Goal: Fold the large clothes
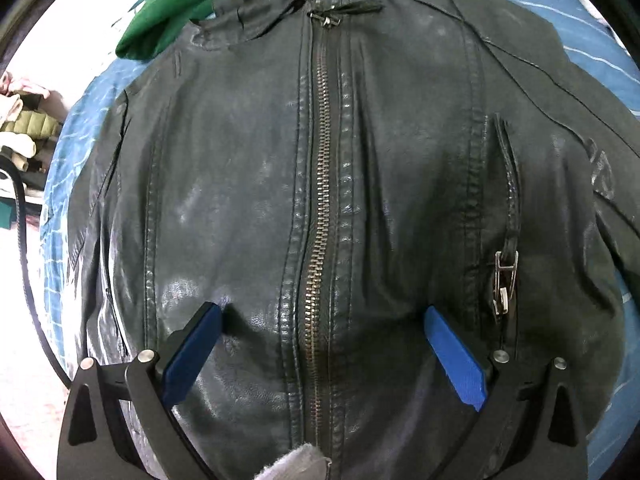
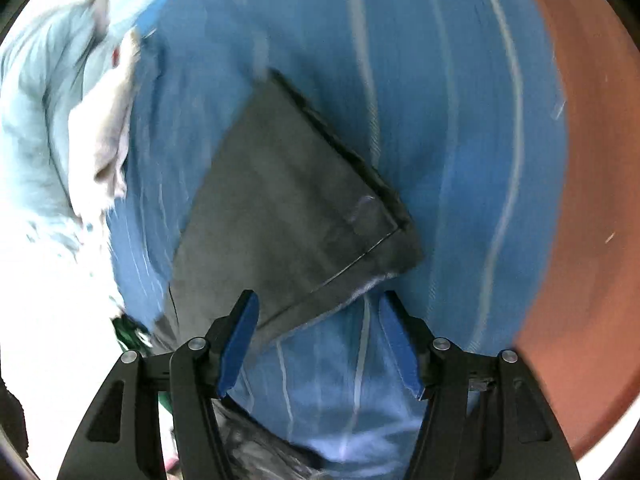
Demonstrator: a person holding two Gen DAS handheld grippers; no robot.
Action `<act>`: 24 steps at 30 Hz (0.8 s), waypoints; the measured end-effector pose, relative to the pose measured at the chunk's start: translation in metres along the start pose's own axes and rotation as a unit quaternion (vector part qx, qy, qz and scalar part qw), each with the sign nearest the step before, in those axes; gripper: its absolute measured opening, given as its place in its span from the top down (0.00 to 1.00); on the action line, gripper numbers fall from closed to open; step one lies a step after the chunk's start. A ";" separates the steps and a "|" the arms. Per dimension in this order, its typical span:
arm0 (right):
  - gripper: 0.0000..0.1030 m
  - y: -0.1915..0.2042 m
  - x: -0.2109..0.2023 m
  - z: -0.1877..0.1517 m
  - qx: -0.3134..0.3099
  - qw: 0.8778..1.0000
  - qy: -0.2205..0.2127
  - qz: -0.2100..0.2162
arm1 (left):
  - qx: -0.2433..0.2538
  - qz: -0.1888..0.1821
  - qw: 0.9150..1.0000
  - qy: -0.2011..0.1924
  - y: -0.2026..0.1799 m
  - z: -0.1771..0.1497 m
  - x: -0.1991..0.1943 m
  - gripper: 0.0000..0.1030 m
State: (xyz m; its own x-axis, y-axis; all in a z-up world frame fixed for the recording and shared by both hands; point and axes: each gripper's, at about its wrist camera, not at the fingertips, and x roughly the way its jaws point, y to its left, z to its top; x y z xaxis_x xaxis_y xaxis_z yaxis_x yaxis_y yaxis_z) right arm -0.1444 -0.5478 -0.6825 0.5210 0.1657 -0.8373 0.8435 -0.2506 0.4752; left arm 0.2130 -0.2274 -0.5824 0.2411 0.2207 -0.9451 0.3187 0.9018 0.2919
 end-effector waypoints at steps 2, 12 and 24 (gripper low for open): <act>0.38 -0.011 0.013 0.000 0.026 0.998 -0.020 0.044 | -0.004 -0.006 1.000 -0.007 0.001 -0.002 0.000 0.00; 0.51 0.007 0.039 0.016 0.001 0.976 -0.091 0.198 | -0.006 -0.022 1.000 0.006 0.013 0.005 0.008 0.00; 0.82 0.074 0.046 0.033 -0.090 0.979 -0.119 0.141 | -0.003 -0.019 1.000 0.014 0.015 0.012 0.012 0.00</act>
State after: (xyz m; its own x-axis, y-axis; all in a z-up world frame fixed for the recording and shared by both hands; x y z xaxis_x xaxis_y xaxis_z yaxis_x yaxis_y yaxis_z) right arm -0.0626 -0.5902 -0.6954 0.7087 -0.1183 -0.6955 0.6916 -0.0781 0.7180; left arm 0.2311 -0.2158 -0.5878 0.2031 0.1972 -0.9591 0.3217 0.9117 0.2555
